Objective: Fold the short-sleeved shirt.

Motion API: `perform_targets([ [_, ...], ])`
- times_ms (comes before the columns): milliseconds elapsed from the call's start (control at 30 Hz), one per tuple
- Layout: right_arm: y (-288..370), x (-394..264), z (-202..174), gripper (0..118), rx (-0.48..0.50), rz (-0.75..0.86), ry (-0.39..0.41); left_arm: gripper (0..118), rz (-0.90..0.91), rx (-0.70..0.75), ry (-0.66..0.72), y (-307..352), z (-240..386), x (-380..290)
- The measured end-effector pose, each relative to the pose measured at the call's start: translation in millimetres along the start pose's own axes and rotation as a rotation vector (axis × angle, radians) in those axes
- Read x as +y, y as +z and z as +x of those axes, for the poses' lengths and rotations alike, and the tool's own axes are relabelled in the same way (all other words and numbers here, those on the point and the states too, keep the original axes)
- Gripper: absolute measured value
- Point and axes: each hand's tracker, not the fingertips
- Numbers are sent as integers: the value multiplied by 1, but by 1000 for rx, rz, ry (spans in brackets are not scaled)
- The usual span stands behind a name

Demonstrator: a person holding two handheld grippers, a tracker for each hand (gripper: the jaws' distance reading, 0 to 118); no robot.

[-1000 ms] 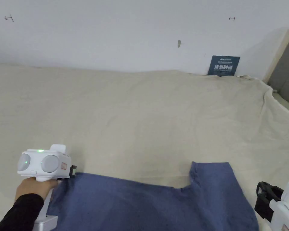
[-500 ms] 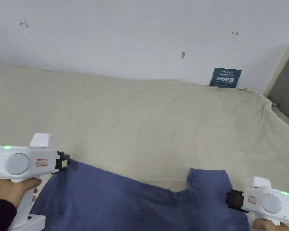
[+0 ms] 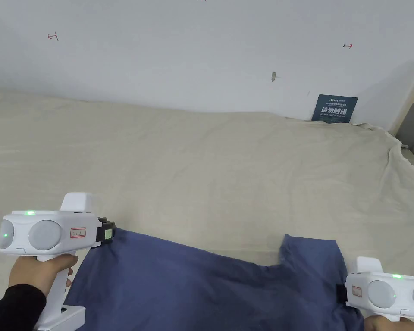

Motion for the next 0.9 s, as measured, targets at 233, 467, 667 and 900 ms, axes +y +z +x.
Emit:
perform_targets([
  [233,103,3,9,0,153,227,-59,0,54,0,61,35,-12,-11],
  [467,196,33,24,0,255,487,-109,0,163,16,93,96,-23,2],
  [667,261,81,25,0,271,699,-110,0,333,40,85,160,-20,60],
  [900,304,136,16,0,258,825,-109,0,485,87,42,209,-12,144],
])
